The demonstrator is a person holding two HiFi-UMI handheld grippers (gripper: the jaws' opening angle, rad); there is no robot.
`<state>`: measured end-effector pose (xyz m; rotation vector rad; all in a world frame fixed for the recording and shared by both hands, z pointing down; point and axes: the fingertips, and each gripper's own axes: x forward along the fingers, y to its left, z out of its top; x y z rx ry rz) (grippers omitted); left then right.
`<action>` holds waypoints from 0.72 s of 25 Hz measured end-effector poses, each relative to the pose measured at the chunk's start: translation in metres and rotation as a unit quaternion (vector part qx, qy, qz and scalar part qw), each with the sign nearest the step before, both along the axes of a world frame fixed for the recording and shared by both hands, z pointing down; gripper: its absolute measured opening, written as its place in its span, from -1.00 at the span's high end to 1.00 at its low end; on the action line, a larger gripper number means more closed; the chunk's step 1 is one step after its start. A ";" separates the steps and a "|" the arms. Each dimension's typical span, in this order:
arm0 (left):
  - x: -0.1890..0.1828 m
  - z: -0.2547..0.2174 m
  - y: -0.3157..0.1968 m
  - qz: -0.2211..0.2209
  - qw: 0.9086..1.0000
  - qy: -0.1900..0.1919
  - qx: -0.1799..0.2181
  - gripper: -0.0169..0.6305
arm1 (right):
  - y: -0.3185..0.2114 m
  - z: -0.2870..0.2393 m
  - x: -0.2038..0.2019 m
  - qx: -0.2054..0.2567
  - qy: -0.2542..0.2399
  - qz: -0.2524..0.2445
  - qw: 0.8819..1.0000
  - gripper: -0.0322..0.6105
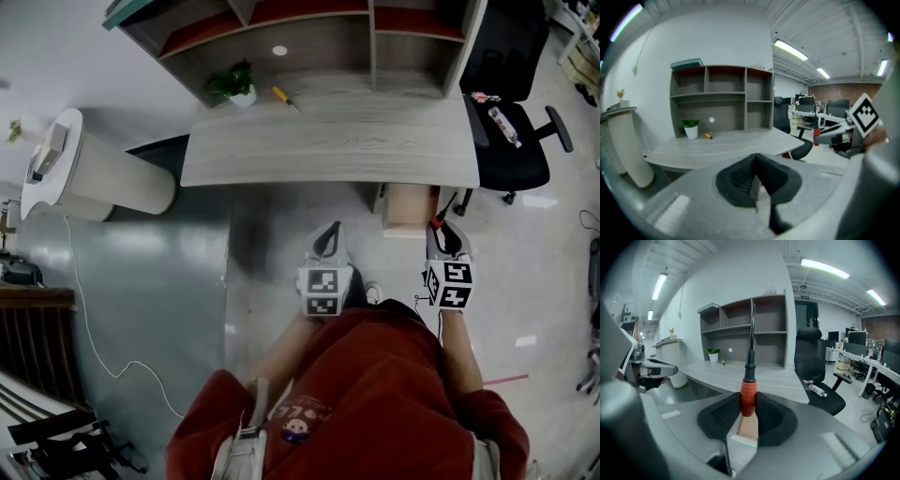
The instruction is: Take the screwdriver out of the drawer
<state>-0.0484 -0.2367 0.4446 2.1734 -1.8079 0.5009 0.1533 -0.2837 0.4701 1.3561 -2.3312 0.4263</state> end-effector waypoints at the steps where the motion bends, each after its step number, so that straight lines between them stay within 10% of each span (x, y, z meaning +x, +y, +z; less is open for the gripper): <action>1: -0.002 0.000 0.001 -0.001 1.000 0.000 0.000 0.95 | 0.000 0.000 -0.002 0.001 -0.001 0.000 1.000 0.60; 18: -0.010 0.004 0.003 -0.008 1.000 0.006 0.001 0.95 | -0.002 0.000 -0.008 0.006 -0.002 0.001 1.000 0.60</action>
